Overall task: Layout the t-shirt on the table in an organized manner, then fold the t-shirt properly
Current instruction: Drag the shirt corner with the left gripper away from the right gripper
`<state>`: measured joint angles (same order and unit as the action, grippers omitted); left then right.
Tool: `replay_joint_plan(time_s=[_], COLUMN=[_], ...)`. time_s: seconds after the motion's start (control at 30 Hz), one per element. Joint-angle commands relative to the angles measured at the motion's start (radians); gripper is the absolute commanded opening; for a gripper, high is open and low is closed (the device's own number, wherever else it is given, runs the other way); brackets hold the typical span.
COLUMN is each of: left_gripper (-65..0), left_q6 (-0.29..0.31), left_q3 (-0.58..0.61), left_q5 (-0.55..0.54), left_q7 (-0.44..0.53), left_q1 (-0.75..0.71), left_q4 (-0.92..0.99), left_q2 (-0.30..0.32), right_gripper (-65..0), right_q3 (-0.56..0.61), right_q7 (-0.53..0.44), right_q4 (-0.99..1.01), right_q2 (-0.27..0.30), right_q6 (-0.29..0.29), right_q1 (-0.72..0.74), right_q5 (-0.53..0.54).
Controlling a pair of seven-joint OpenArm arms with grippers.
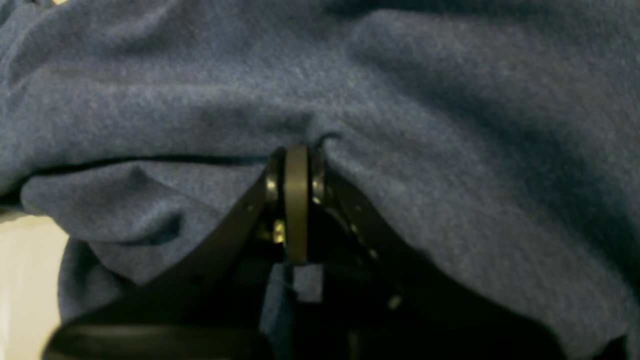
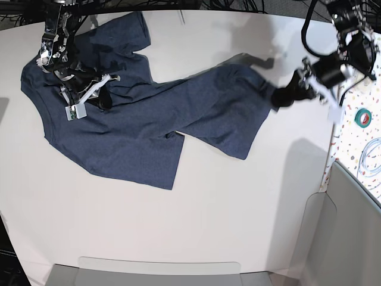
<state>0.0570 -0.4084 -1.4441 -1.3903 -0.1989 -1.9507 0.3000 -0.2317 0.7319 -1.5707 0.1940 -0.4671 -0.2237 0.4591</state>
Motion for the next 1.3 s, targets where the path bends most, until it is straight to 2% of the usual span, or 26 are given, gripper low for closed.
replay_joint_plan(time_s=[0.0, 0.13, 0.27, 0.37, 0.43, 0.57, 0.67, 0.87, 0.9, 1.13, 1.27], left_gripper=[-65.0, -65.0, -65.0, -65.0, -65.0, -65.0, -65.0, -65.0, -65.0, -65.0, -65.0], left_q6=[-0.006, -0.006, -0.007, -0.007, -0.007, -0.003, -0.003, -0.006, -0.006, -0.003, -0.001], left_q3=[0.036, 0.168, 0.24, 0.263, 0.282, 0.365, 0.417, 0.418, 0.409, 0.205, 0.118], left_q5=[-0.03, 0.01, 0.072, 0.144, 0.205, 0.291, 0.308, 0.303, 0.303, 0.303, 0.303], left_q7=[-0.006, -0.006, -0.006, 0.009, 0.075, 0.246, 0.311, 0.311, 0.305, 0.193, 0.165], left_q1=[0.051, 0.26, 0.464, 0.588, 0.657, 0.752, 0.772, 0.766, 0.749, 0.577, 0.468], left_q4=[-0.011, 0.07, 0.276, 0.455, 0.577, 0.762, 0.816, 0.816, 0.81, 0.612, 0.538], left_q2=[0.014, 0.008, -0.049, -0.107, -0.135, -0.141, -0.137, -0.13, -0.114, -0.031, 0.017], right_gripper=[-65.0, -65.0, -65.0, -65.0, -65.0, -65.0, -65.0, -65.0, -65.0, -65.0, -65.0], right_q3=[-0.004, -0.004, -0.022, -0.104, -0.177, -0.263, -0.292, -0.289, -0.289, -0.269, -0.257], right_q7=[0.157, 0.157, 0.157, 0.157, 0.16, 0.16, 0.16, 0.16, 0.16, 0.16, 0.157], right_q4=[0.028, 0.026, 0.025, 0.025, 0.016, -0.043, -0.138, -0.356, -0.379, -0.455, -0.448], right_q2=[0.009, 0.009, 0.008, -0.012, -0.04, -0.081, -0.107, -0.129, -0.138, -0.181, -0.213], right_q6=[0.063, 0.064, 0.066, 0.066, 0.066, 0.066, 0.066, 0.066, 0.066, 0.066, 0.066], right_q1=[-0.029, -0.03, -0.032, -0.049, -0.053, -0.081, -0.096, -0.072, -0.061, 0.051, 0.131], right_q5=[-0.127, -0.125, -0.124, -0.124, -0.124, -0.124, -0.124, -0.124, -0.124, -0.124, -0.128])
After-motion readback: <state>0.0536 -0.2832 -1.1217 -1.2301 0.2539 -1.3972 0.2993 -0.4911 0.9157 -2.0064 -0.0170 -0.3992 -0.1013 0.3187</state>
